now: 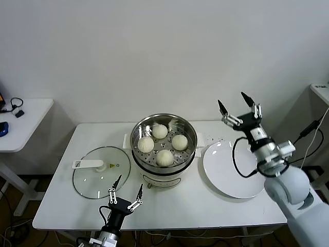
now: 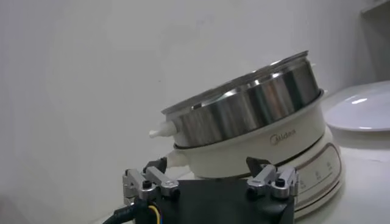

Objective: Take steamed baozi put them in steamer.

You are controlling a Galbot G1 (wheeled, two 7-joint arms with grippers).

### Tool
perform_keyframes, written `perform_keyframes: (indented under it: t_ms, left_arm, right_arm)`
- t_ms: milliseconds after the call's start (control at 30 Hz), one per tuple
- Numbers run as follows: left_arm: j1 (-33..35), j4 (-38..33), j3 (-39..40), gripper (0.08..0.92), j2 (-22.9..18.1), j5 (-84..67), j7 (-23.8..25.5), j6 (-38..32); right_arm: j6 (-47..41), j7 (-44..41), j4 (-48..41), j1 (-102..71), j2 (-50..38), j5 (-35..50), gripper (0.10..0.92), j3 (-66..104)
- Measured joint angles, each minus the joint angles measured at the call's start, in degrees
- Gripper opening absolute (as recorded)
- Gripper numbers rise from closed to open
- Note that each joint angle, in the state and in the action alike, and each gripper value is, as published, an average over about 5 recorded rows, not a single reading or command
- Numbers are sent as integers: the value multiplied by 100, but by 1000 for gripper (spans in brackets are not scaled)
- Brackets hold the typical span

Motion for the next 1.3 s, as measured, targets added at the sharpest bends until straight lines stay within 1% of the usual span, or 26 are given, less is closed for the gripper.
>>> perform_keyframes:
  t_ms: [367, 633, 900, 1300]
  left_arm:
    - [-8, -37, 9, 823, 0, -157, -9, 77]
    - [-19, -60, 11, 823, 0, -233, -14, 106]
    - [-13, -90, 8, 823, 0, -264, -5, 110]
    - [5, -140, 12, 823, 0, -281, 8, 110]
  right_arm:
    - [880, -271, 61, -1408, 1536, -751, 823, 572]
    - [1384, -453, 72, -2164, 2402, -1159, 823, 644]
    - [1775, -527, 80, -2678, 2913, -1368, 823, 662]
    - [2115, -554, 73, -3050, 3274, -1475, 823, 645]
